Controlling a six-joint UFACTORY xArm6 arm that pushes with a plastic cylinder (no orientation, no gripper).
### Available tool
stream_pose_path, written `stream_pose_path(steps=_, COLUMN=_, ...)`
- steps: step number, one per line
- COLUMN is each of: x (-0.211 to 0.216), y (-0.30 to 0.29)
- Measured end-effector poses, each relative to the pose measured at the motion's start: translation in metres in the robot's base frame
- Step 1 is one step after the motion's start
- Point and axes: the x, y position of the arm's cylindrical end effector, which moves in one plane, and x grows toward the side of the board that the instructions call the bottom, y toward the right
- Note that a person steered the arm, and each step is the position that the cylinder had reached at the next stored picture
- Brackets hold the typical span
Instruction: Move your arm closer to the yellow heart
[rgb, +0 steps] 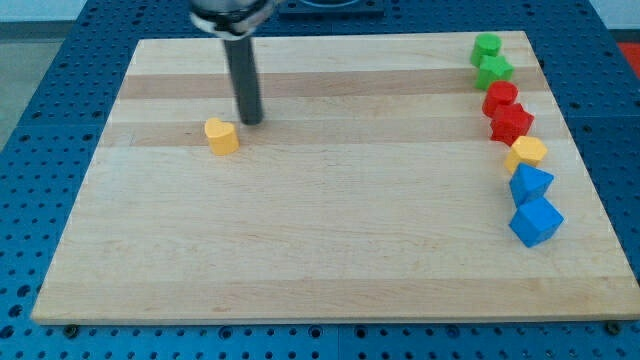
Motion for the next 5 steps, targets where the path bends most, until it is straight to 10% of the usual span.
stream_pose_path(steps=5, x=0.019, y=-0.039)
